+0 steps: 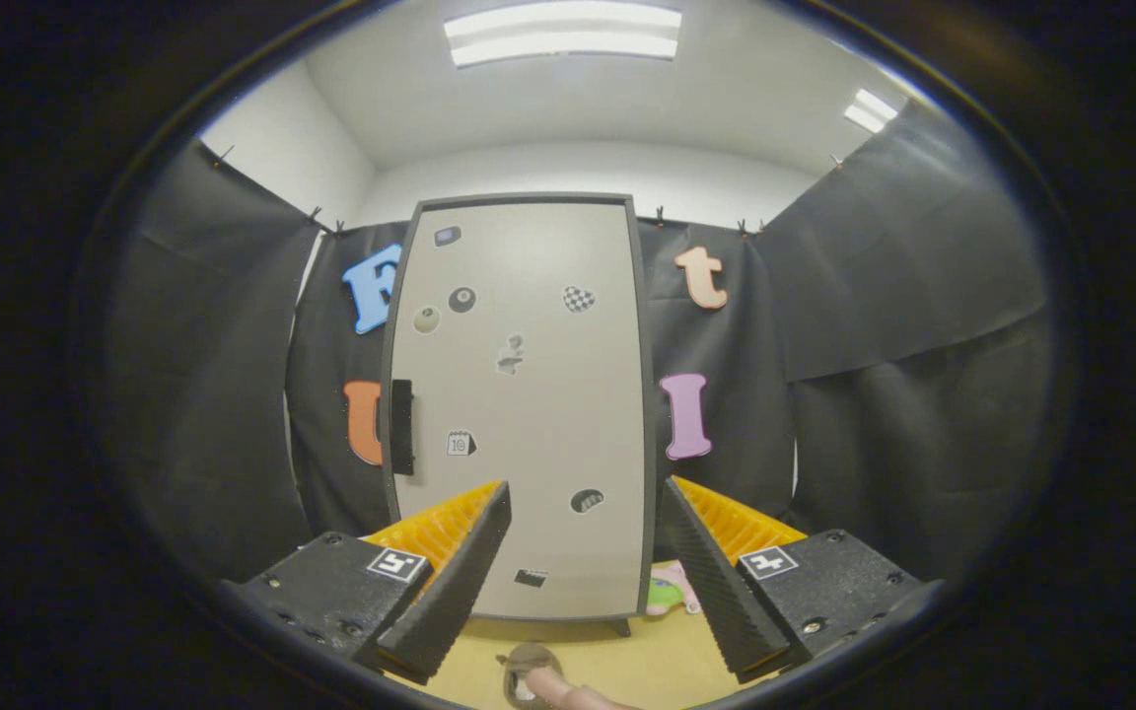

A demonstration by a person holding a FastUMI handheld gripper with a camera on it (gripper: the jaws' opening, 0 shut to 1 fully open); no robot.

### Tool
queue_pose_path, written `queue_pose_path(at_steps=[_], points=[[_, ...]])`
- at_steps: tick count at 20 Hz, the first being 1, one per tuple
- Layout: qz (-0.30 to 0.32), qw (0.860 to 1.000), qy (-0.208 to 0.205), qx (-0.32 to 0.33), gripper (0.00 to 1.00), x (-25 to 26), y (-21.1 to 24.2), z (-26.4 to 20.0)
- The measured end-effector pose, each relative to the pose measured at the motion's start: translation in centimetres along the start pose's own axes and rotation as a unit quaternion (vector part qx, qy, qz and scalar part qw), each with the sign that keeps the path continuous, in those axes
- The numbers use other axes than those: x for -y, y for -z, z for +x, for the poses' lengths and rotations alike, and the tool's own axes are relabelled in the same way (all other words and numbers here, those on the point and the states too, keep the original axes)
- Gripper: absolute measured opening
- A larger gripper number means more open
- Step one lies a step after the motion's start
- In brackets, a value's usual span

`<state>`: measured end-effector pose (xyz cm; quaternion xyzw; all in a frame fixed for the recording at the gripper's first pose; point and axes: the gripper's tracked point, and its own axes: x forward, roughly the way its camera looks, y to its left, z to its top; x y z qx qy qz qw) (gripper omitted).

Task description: Open the shoe cabinet door, grab the shoes and put them into the shoe cabinet, then close the shoe cabinet door.

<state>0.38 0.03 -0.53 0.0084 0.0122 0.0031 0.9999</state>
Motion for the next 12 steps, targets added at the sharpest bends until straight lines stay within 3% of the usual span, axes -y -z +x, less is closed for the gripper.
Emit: queue_pose_path(at_steps=[12], points=[[-0.011,0.999,-0.011,-0.031,1.0,-3.2,2.0,1.2]])
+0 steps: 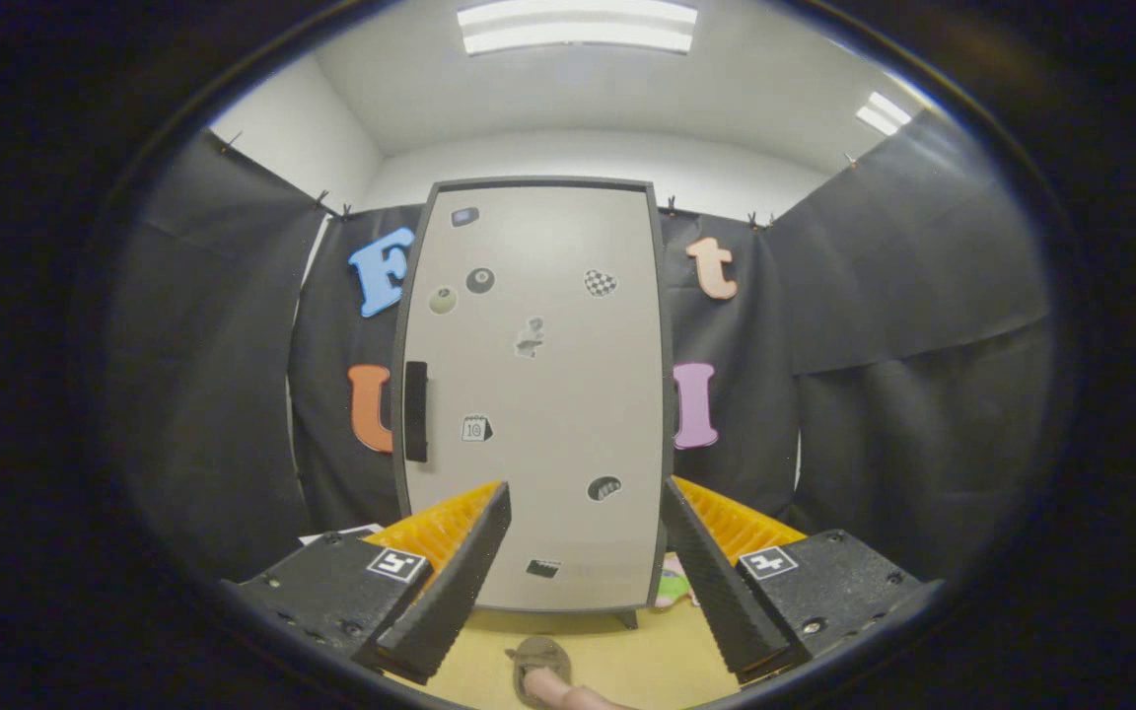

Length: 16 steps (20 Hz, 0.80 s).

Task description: Open the shoe cabinet door, grab the shoes and put them into the shoe cabinet, then close the shoe cabinet door.

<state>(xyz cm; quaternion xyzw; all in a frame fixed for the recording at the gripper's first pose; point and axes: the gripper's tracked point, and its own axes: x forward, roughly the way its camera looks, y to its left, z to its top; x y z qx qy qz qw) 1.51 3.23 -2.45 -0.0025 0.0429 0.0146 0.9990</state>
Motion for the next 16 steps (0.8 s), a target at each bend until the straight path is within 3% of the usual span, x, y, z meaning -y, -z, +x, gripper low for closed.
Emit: queue_pose_path(at_steps=[6,16], points=[[0.013,0.999,-0.005,-0.046,1.0,-1.1,2.2,4.0],[0.0,0.994,-0.11,-0.028,1.0,-10.5,1.4,14.1]])
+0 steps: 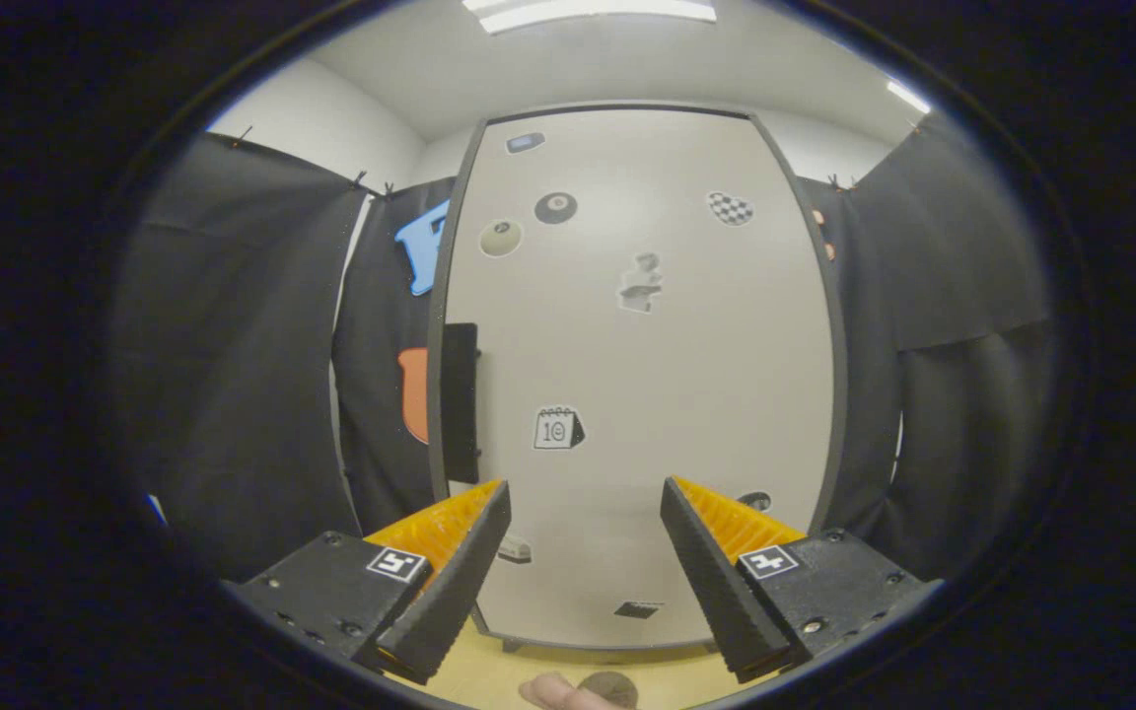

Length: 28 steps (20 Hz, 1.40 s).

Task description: Open the shoe cabinet door, grab the shoes and put them into the shoe cabinet, then close the shoe cabinet door.

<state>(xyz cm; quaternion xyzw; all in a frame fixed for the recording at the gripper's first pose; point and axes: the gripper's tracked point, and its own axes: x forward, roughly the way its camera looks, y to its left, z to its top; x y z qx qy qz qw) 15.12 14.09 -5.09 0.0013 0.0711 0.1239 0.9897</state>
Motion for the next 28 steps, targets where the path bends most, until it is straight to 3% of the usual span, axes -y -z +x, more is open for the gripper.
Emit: queue_pose_path(at_steps=[4,12,17,21,28], points=[[0.002,0.999,-0.043,0.007,1.0,-4.5,-1.5,1.8],[0.015,0.998,-0.048,-0.035,0.99,-8.2,-1.2,8.0],[0.036,0.998,-0.012,-0.054,0.71,-7.7,-0.4,10.3],[0.021,0.998,-0.016,-0.059,0.37,-7.6,-0.3,10.3],[-0.004,0.997,-0.05,-0.06,0.34,-7.4,0.1,9.2]])
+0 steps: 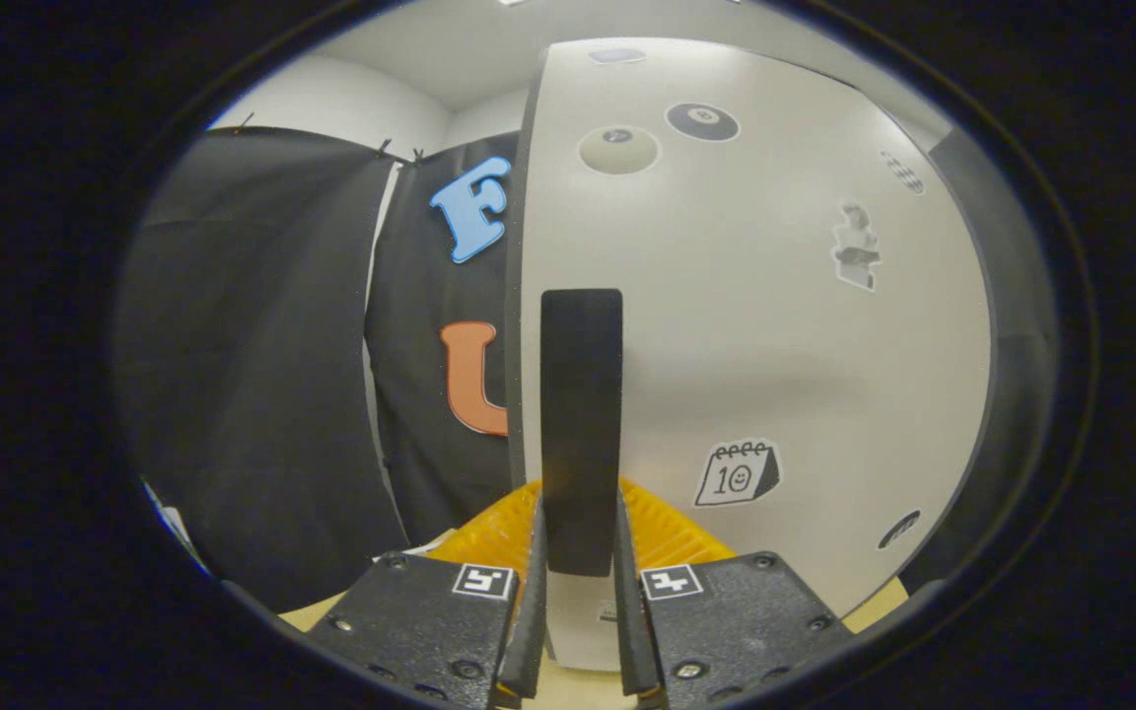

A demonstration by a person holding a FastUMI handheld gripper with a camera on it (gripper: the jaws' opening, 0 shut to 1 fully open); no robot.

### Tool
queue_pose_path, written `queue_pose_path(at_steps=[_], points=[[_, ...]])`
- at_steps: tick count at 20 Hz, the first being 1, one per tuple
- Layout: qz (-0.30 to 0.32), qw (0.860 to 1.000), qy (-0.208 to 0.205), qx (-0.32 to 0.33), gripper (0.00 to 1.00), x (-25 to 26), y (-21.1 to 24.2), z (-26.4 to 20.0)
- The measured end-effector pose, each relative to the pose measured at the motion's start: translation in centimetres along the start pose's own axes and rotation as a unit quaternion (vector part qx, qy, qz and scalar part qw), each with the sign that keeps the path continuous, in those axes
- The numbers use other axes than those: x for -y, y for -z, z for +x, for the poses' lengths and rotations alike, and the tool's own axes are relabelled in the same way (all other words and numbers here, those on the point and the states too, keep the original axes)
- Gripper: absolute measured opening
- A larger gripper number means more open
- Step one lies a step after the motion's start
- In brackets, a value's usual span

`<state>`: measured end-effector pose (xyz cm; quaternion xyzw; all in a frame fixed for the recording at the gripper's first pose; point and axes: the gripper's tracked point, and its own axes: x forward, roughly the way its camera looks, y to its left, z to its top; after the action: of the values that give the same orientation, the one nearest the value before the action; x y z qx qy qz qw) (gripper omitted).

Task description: Open the shoe cabinet door, grab the shoes and put them into the shoe cabinet, then close the shoe cabinet door.

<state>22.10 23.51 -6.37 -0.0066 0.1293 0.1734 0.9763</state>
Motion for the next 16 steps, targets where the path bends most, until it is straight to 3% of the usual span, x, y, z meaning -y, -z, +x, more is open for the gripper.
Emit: queue_pose_path(at_steps=[6,16], points=[[0.0,0.999,-0.036,-0.03,0.34,0.2,0.7,-2.1],[0.01,0.994,-0.106,-0.023,0.33,0.8,1.4,-8.0]])
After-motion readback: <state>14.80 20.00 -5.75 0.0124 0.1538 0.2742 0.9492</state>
